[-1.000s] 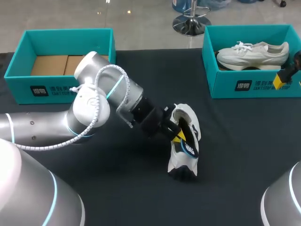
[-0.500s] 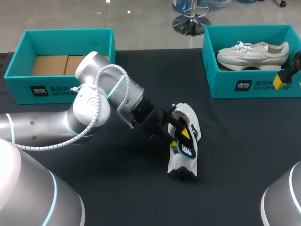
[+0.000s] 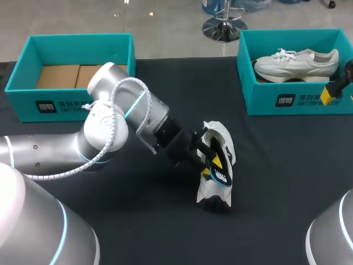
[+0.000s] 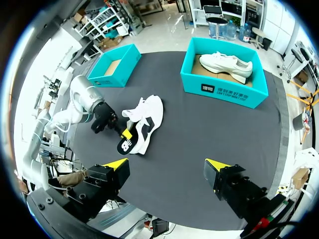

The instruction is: Take the shoe out of the shoebox, open the shoe tongue, remove and reinsert the insole, then place the shoe into the shoebox

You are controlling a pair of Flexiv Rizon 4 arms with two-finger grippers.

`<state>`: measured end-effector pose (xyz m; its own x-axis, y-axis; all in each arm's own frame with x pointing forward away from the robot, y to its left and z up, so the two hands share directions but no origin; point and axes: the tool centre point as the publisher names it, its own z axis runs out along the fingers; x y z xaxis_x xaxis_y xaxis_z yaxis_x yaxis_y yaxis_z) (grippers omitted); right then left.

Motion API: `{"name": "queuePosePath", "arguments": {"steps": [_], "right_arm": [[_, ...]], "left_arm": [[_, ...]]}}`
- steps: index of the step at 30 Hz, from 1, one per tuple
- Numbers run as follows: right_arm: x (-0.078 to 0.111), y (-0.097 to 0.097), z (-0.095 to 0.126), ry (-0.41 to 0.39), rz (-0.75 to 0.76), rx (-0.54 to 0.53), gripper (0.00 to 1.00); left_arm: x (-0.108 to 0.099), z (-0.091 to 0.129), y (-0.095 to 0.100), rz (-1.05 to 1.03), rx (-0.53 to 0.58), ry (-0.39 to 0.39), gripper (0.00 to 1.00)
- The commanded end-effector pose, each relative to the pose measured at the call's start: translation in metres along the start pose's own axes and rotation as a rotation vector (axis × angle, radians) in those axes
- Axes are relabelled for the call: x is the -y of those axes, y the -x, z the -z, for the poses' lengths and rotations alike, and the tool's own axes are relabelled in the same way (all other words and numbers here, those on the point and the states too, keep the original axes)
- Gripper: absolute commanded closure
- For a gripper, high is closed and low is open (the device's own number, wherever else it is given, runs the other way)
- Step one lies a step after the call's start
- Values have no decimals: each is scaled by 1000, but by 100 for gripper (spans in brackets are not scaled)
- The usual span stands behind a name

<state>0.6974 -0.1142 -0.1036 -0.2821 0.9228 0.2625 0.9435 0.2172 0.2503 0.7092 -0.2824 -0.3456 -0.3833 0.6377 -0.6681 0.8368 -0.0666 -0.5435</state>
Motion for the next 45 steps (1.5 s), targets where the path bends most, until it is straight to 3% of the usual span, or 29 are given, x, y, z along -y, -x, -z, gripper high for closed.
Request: {"name": "queuePosePath", "arguments": {"steps": [1, 14, 21, 23, 27, 40, 45], "right_arm": [[-3, 0, 0, -7, -1, 0, 0], [-3, 0, 0, -7, -1, 0, 0], [-3, 0, 0, -7, -1, 0, 0], [-3, 0, 0, -7, -1, 0, 0], [-3, 0, 0, -7, -1, 0, 0], [-3, 0, 0, -7, -1, 0, 0], [-3, 0, 0, -7, -1, 0, 0]], "left_arm": [[-2, -2, 0, -2, -5, 3, 100], [-26, -1, 7, -21, -10, 42, 100], [-25, -2, 2, -25, -19, 50, 100], [-22, 0, -1, -24, -23, 49, 75], [-17, 4, -5, -25, -28, 49, 58], [3, 3, -4, -37, -23, 25, 62], [6, 3, -4, -38, -22, 18, 75]]}}
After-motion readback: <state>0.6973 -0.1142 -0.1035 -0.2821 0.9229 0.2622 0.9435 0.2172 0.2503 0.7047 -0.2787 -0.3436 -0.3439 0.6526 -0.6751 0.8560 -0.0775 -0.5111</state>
